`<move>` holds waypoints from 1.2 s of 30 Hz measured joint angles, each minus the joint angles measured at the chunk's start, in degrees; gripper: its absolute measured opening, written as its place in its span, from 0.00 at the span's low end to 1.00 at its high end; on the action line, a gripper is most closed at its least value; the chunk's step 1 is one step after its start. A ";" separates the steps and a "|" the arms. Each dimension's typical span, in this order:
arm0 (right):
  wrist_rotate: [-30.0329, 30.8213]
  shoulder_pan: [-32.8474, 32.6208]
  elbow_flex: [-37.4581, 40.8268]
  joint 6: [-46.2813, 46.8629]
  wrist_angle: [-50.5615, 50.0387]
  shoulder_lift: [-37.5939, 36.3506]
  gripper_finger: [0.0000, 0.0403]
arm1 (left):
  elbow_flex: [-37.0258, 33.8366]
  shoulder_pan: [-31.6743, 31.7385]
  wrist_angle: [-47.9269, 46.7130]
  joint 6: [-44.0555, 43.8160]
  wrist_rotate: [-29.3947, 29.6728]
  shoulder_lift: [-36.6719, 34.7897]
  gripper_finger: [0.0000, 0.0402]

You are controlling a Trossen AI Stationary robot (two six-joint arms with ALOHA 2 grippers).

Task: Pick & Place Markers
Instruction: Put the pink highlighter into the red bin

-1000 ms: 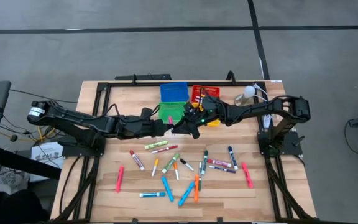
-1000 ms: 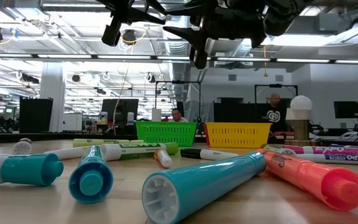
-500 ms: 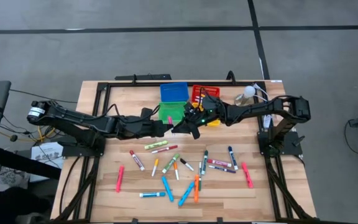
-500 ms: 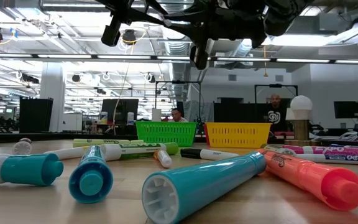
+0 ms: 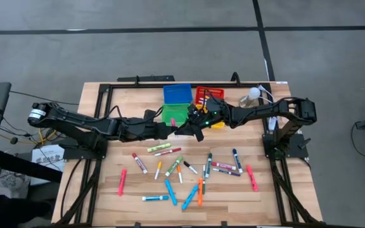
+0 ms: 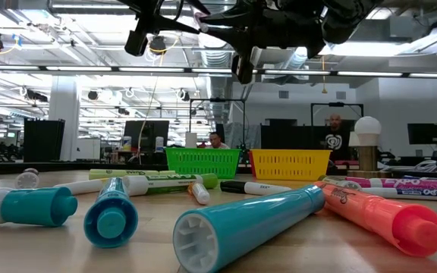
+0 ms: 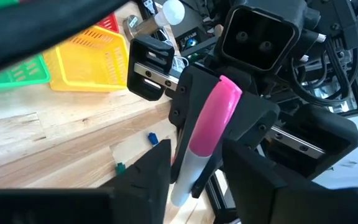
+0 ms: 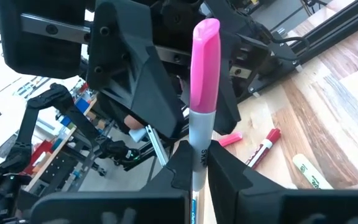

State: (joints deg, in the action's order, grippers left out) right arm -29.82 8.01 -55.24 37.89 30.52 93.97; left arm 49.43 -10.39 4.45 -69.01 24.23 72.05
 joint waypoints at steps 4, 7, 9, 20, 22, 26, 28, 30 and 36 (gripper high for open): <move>-0.02 0.08 0.00 0.31 -0.02 0.00 0.07 | 0.00 0.00 -0.05 0.41 -0.48 0.00 0.43; -0.09 0.55 -0.02 0.70 -0.04 0.00 0.08 | 0.00 -0.01 -0.26 2.79 -0.80 -0.30 0.46; -0.23 0.99 -0.02 0.70 -0.04 0.00 0.06 | 0.00 0.00 -0.33 4.19 -0.81 -0.98 0.47; -3.18 4.79 -0.07 0.85 -1.73 -0.36 0.07 | 0.00 0.00 -9.53 7.51 0.15 -7.87 0.48; -3.37 6.18 -0.15 -0.75 -4.61 -0.88 0.06 | 0.00 0.00 -9.73 7.50 0.17 -8.47 0.48; -2.67 9.69 -0.15 -6.40 -15.34 -4.09 0.05 | -1.51 0.00 -9.80 7.50 0.17 -8.97 0.48; -1.09 11.78 -0.13 -9.40 -21.58 -6.07 0.07 | -2.41 0.00 -10.10 7.35 0.17 -9.02 0.48; 1.40 14.06 -0.11 -12.51 -27.44 -8.12 0.08 | -3.21 0.00 -9.95 7.13 0.17 -8.96 0.48; 8.02 21.31 -0.09 -22.32 -40.30 -12.61 0.06 | -5.45 -0.01 -9.74 7.10 0.39 -8.93 0.47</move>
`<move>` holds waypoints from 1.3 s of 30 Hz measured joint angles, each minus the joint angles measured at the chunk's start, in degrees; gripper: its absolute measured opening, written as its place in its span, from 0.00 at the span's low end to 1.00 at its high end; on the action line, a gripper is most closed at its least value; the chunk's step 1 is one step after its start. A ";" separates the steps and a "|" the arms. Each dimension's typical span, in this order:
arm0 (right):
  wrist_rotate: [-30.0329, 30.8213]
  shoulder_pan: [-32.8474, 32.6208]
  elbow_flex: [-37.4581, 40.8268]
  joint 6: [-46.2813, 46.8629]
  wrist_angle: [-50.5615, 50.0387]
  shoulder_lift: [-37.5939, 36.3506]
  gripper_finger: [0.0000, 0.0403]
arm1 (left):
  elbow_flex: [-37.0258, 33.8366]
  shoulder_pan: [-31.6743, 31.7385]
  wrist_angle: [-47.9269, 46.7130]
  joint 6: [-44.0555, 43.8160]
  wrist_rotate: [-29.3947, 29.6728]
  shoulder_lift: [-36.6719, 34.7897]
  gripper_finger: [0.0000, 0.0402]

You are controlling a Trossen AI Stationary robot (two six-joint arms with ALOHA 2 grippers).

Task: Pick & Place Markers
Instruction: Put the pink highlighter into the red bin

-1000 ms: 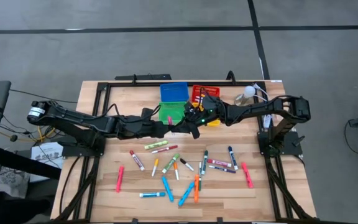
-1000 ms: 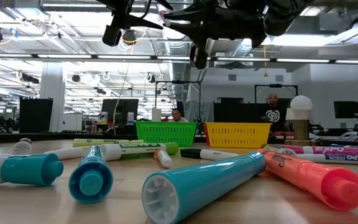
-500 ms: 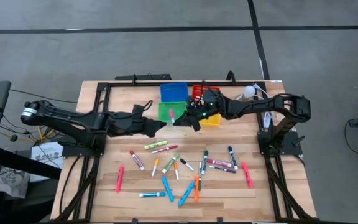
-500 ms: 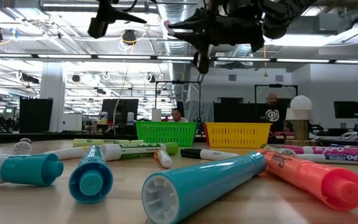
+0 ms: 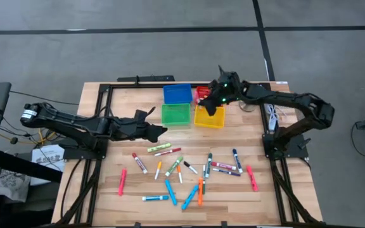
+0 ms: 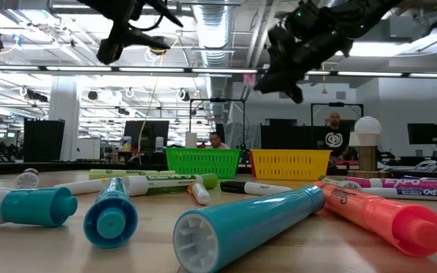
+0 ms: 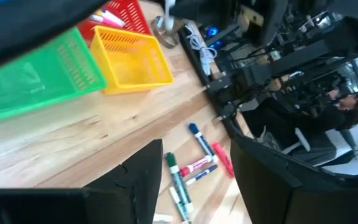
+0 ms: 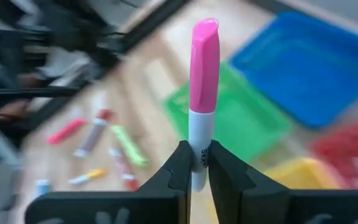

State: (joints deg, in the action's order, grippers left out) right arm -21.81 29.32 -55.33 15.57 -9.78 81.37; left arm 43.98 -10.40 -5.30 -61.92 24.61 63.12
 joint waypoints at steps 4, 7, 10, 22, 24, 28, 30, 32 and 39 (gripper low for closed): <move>4.28 3.65 0.00 -5.58 -4.69 -0.97 0.07 | -0.98 0.01 0.10 1.59 1.14 0.01 0.47; 8.19 5.39 0.00 -9.19 -7.70 -0.54 0.08 | -1.04 0.01 0.17 4.11 2.45 0.01 0.47; 12.04 6.05 0.00 -12.68 -10.36 0.63 0.08 | -1.04 0.01 0.19 6.64 3.80 0.01 0.47; 21.91 5.64 -0.22 -20.22 -12.55 6.41 0.09 | -1.04 1.83 0.18 10.67 6.05 0.01 0.47; 21.93 5.58 -0.90 -20.80 -12.78 7.98 0.09 | -1.04 2.41 0.19 10.67 6.04 0.01 0.47; 22.04 5.57 -3.39 -22.30 -14.19 12.22 0.09 | -1.04 3.17 0.19 10.67 6.04 0.01 0.47; 22.08 5.71 -4.68 -23.18 -15.72 14.29 0.10 | -1.04 3.28 0.19 10.67 6.04 0.01 0.47; 22.02 5.93 -6.33 -23.77 -15.97 16.40 0.11 | -1.04 3.28 0.19 10.67 5.90 0.01 0.47; 22.01 6.24 -10.97 -25.60 -19.90 21.62 0.11 | -1.04 3.28 0.18 10.67 5.81 0.01 0.47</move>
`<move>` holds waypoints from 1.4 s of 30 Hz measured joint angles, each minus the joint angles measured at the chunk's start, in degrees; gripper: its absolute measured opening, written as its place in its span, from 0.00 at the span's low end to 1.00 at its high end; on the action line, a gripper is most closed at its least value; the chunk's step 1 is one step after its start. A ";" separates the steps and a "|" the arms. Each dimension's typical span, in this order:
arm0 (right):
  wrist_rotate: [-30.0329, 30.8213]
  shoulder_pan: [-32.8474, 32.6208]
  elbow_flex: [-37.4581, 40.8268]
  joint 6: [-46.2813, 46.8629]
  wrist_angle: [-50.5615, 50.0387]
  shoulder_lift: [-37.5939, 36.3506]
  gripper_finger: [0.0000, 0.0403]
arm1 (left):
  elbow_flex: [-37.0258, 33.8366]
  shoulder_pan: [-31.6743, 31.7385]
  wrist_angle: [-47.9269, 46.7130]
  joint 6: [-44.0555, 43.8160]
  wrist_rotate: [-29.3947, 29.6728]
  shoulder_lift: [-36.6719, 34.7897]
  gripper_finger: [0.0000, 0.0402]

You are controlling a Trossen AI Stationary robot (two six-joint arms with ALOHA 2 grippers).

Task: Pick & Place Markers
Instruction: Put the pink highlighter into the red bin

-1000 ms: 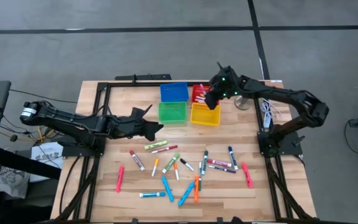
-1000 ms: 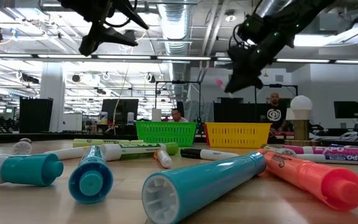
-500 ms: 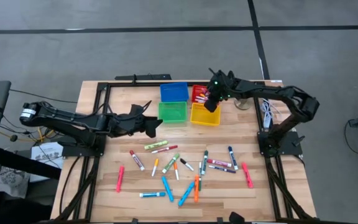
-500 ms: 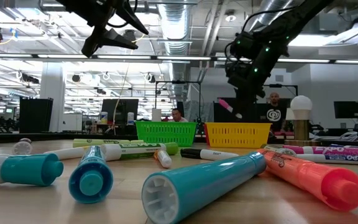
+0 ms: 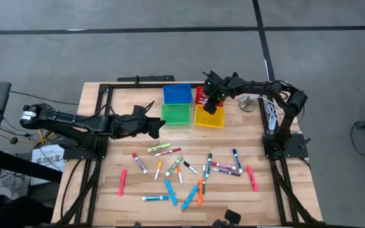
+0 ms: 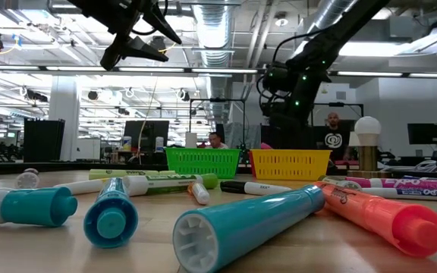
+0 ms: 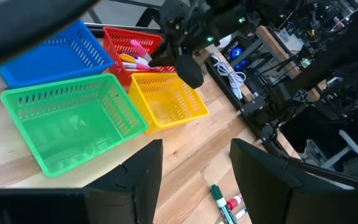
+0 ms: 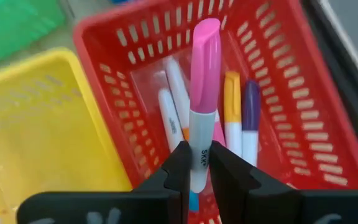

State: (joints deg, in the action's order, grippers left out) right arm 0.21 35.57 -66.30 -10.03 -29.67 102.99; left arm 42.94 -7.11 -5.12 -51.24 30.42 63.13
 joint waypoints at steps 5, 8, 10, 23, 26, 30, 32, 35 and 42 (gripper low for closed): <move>-0.04 0.21 -0.73 -0.97 -0.56 0.51 0.12 | 0.00 0.00 0.01 0.00 -0.01 0.00 0.47; -0.20 0.76 -0.78 -0.97 -1.63 0.43 0.12 | 0.00 0.00 -0.01 0.00 -0.01 0.00 0.47; -0.19 1.13 -0.77 -0.99 -2.47 0.43 0.13 | 0.00 0.00 0.01 0.00 -0.01 0.00 0.47; -0.66 1.19 -0.75 -2.41 -3.32 0.43 0.13 | 0.00 0.00 0.01 -0.01 -0.04 0.00 0.47; -0.92 1.21 -0.75 -2.45 -3.32 0.43 0.13 | 0.00 0.00 0.01 -0.02 -0.05 0.00 0.47; -1.81 1.21 -0.73 -2.46 -3.32 0.43 0.13 | 0.00 0.00 0.01 -0.02 -0.08 0.00 0.47; -1.95 1.21 -0.73 -2.46 -3.32 0.43 0.13 | 0.00 0.00 0.01 -0.02 -0.08 0.00 0.47; -3.15 1.22 -0.73 -2.45 -3.32 0.43 0.16 | 0.00 0.00 -0.01 -0.02 -0.08 0.00 0.47; -3.25 1.21 -0.70 -2.48 -3.32 0.43 0.30 | 0.00 0.00 0.01 -0.02 -0.21 0.00 0.47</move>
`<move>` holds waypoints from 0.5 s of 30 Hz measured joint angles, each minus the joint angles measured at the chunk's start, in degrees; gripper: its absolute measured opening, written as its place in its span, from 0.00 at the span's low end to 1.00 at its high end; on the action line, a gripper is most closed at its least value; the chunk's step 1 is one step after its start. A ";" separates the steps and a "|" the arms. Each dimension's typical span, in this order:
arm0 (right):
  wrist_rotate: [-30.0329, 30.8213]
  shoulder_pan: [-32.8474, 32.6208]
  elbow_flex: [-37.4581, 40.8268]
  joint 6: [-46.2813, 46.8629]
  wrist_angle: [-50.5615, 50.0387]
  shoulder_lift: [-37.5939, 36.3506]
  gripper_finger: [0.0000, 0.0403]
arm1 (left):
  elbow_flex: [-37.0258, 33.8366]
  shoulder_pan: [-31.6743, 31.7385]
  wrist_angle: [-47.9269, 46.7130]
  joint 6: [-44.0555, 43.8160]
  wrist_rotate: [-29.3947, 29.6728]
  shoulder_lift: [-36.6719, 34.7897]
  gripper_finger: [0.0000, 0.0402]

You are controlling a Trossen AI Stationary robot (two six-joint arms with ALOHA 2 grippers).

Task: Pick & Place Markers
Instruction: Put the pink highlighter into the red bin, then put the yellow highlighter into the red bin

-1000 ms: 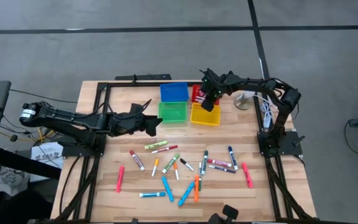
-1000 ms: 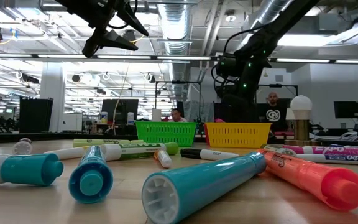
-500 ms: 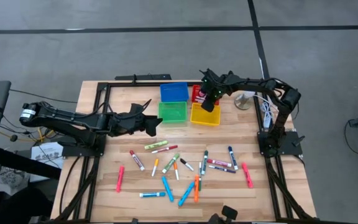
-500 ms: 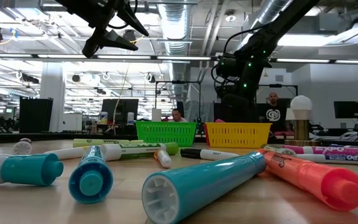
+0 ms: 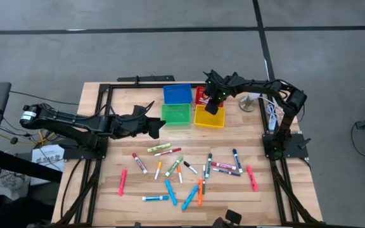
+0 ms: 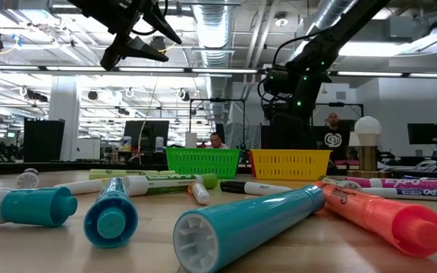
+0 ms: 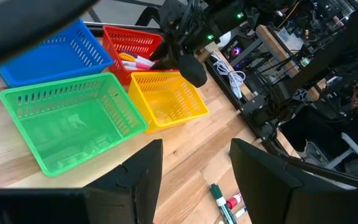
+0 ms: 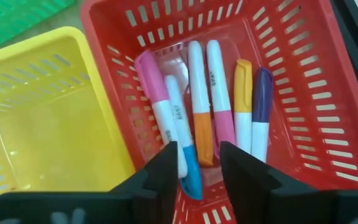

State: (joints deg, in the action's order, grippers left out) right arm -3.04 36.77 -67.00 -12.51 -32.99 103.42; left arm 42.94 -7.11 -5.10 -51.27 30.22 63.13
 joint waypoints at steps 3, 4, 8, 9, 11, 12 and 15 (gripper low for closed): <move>0.01 0.00 0.00 0.01 0.00 0.00 0.34 | 0.00 0.00 0.00 0.00 -1.33 0.00 0.47; 0.01 0.00 0.00 0.03 0.00 -0.02 0.36 | 0.00 0.00 0.00 0.05 -2.03 0.00 0.47; 0.11 0.11 0.01 0.44 -0.55 -0.81 0.38 | 0.00 -0.46 -0.02 4.02 -4.52 0.00 0.47; 0.29 0.13 0.00 0.46 -0.55 -1.24 0.38 | 0.00 -0.58 0.00 4.33 -4.58 0.00 0.47; 0.54 0.13 0.02 0.44 -1.19 -2.58 0.37 | 0.00 -0.85 -0.02 4.37 -4.70 0.00 0.47; 0.62 0.13 0.02 0.44 -1.17 -3.50 0.37 | 0.02 -0.94 0.00 4.39 -4.70 0.00 0.47; 0.38 0.13 0.02 0.47 -1.25 -6.79 0.35 | 0.02 -1.26 -0.02 4.44 -4.64 0.00 0.47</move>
State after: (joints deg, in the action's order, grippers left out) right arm -2.66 36.91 -66.98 -12.04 -34.25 96.63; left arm 42.96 -8.37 -5.13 -46.83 25.57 63.13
